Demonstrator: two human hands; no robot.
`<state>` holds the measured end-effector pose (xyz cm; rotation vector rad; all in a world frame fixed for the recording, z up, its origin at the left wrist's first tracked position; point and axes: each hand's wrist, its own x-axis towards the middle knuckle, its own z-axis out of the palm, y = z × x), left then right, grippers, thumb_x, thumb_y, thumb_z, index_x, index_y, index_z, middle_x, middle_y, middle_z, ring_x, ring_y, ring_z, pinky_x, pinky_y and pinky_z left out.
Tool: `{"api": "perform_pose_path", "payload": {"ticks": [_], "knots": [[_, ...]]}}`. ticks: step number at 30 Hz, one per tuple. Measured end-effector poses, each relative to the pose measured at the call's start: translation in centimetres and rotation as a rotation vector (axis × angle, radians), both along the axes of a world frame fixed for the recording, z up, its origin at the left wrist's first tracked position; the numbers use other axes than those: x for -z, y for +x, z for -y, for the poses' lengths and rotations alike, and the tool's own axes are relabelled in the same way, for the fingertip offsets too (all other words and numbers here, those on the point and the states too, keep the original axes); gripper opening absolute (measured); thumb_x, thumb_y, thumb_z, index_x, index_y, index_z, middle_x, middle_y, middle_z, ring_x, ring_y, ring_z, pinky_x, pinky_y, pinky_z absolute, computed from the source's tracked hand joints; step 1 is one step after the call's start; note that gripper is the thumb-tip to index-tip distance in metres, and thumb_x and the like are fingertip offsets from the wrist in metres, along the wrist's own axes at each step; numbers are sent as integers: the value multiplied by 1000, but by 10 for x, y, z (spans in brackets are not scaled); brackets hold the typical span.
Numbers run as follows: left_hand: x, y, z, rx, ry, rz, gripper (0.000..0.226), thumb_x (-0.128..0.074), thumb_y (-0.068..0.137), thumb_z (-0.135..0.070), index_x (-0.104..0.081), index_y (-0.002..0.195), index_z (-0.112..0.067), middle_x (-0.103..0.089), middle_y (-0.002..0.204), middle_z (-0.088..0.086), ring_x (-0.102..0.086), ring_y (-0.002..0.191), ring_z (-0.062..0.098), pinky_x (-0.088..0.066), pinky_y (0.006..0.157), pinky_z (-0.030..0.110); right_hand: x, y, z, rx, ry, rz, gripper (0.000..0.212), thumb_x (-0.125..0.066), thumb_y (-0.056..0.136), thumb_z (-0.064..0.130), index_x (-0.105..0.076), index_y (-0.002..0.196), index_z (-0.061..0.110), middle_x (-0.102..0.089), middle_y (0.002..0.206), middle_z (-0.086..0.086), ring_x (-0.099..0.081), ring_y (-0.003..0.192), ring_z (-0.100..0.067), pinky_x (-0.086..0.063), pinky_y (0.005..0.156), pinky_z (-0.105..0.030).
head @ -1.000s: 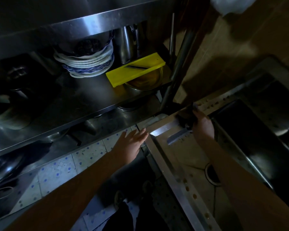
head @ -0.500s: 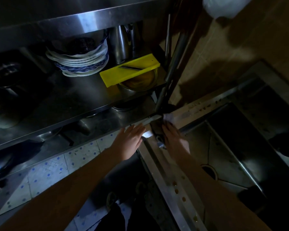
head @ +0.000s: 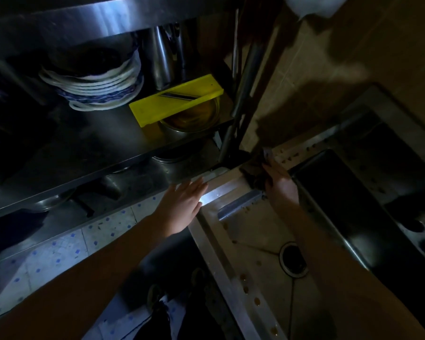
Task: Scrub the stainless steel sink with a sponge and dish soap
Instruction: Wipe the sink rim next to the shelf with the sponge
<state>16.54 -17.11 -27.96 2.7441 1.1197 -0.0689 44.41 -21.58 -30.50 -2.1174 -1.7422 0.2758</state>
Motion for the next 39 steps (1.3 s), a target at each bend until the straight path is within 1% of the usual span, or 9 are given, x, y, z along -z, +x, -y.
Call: {"api": "perform_pose_path", "payload": {"ticks": [2, 7, 10, 15, 19, 25, 31, 35, 39], "knots": [[2, 3, -3, 6, -12, -6, 52, -50, 94, -27, -36, 142, -14, -39, 149, 7, -44, 131, 26, -41, 100, 42, -5, 16, -11, 83, -32, -29, 48, -53, 87, 0, -53, 133, 13, -43, 146, -10, -44, 132, -28, -34, 109, -30], [-1, 16, -12, 33, -23, -16, 52, -44, 97, -26, -27, 145, -16, -30, 153, 5, -38, 135, 26, -36, 104, 43, -15, 35, -27, 260, -69, -132, 49, -49, 86, -6, -54, 131, 12, -47, 144, -11, -47, 128, -33, -41, 107, -39], [-3, 29, -17, 45, -40, -1, 51, -43, 97, -25, -26, 144, -16, -29, 154, 5, -36, 136, 27, -36, 104, 44, -17, 24, -23, 213, -92, -168, 49, -53, 87, 2, -52, 134, 15, -47, 144, -10, -47, 127, -32, -43, 104, -38], [-1, 49, -22, 62, -51, 4, 51, -38, 98, -28, -23, 146, -16, -26, 154, 6, -35, 136, 28, -34, 104, 44, -6, 0, -1, 73, -113, -100, 47, -55, 91, 20, -47, 138, 21, -35, 152, -1, -33, 137, -27, -39, 109, -41], [3, 63, -27, 78, -75, 2, 53, -39, 97, -28, -20, 146, -20, -24, 155, 3, -34, 136, 26, -33, 104, 42, 3, -5, 3, 10, -56, -32, 47, -53, 94, 19, -44, 140, 21, -38, 151, -2, -34, 137, -29, -45, 100, -44], [6, 84, -37, 116, -50, -16, 53, -46, 94, -25, -28, 143, -20, -26, 155, 3, -39, 132, 27, -39, 97, 42, 4, 18, -13, 33, -53, 6, 47, -55, 91, 15, -48, 137, 23, -43, 148, 0, -44, 128, -30, -54, 84, -42], [9, 103, -44, 143, -26, -35, 52, -42, 95, -24, -25, 145, -22, -23, 156, 2, -38, 133, 26, -38, 97, 42, -1, 68, -33, 163, -74, -32, 52, -53, 90, 8, -46, 137, 29, -35, 152, 5, -30, 138, -27, -44, 102, -42], [8, 119, -49, 170, 13, -37, 54, -47, 93, -22, -27, 143, -22, -27, 155, 2, -40, 131, 25, -40, 93, 42, -11, 98, -47, 236, -91, 13, 58, -53, 86, -1, -49, 136, 28, -35, 152, 4, -28, 141, -27, -41, 106, -43], [7, 137, -52, 183, 25, -17, 54, -54, 90, -19, -33, 139, -21, -31, 153, 1, -44, 127, 24, -43, 89, 40, -14, 111, -57, 273, -145, -42, 62, -51, 85, -6, -46, 138, 26, -30, 155, 4, -22, 143, -28, -38, 108, -44]]}}
